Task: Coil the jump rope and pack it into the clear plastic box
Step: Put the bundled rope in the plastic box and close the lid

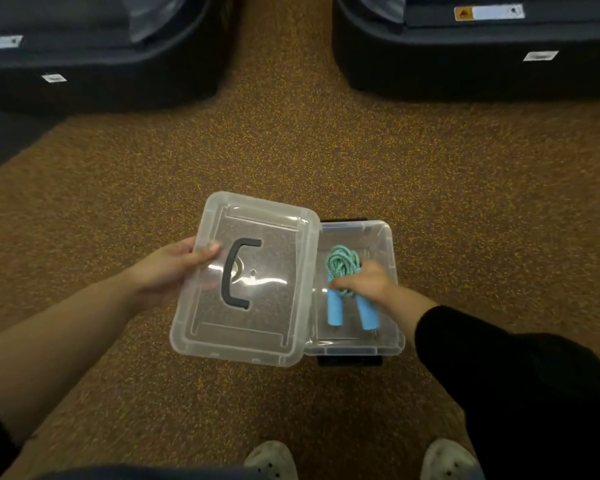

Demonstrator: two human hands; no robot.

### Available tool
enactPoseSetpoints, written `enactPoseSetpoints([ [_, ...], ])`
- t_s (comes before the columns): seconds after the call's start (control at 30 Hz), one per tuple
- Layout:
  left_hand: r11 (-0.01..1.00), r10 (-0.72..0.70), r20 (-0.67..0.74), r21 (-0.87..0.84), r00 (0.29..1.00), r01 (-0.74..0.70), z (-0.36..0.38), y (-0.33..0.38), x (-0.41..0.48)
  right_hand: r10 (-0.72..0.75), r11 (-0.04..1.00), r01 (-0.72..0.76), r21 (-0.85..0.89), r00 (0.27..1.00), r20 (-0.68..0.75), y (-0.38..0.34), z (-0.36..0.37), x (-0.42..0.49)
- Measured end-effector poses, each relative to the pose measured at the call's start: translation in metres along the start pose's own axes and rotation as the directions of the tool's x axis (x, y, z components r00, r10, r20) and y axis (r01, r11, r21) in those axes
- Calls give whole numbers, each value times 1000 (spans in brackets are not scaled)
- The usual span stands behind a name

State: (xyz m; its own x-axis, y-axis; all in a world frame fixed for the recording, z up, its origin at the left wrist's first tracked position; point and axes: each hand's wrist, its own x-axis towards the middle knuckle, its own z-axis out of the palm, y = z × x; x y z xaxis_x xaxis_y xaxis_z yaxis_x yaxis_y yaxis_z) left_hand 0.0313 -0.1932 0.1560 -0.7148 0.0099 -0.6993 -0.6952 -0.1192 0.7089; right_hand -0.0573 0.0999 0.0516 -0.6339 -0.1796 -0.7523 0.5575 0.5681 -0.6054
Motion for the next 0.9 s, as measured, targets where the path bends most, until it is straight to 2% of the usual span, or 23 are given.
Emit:
enactPoseSetpoints([
  [0.1,1000,-21,-3,-17,1000,21,1,-10,6,91,994,-93,-59,995,-39,22,12,19],
  [0.23,998,-14,4,-56,1000,14,1,-8,15,167,986,-166,12,984,-55,33,24,30],
  [0.37,993,-2,-83,-115,997,-8,-3,-6,25,198,977,-190,101,976,-85,35,33,48],
  [0.47,998,-5,-103,-70,995,-2,-6,-9,28,202,977,-193,89,974,-100,33,38,63],
  [0.57,999,-22,-111,-35,994,18,-3,-7,30,175,983,-183,-24,967,-184,28,36,66],
  [0.7,998,-37,-114,-55,993,31,-1,-6,30,134,986,-153,-62,961,-240,28,35,65],
  [0.83,998,-28,-94,-54,995,23,1,-5,30,8,1000,-17,-26,956,-294,31,37,60],
  [0.9,998,-25,-92,-62,995,20,4,-5,31,-60,997,41,-67,946,-317,28,35,54],
])
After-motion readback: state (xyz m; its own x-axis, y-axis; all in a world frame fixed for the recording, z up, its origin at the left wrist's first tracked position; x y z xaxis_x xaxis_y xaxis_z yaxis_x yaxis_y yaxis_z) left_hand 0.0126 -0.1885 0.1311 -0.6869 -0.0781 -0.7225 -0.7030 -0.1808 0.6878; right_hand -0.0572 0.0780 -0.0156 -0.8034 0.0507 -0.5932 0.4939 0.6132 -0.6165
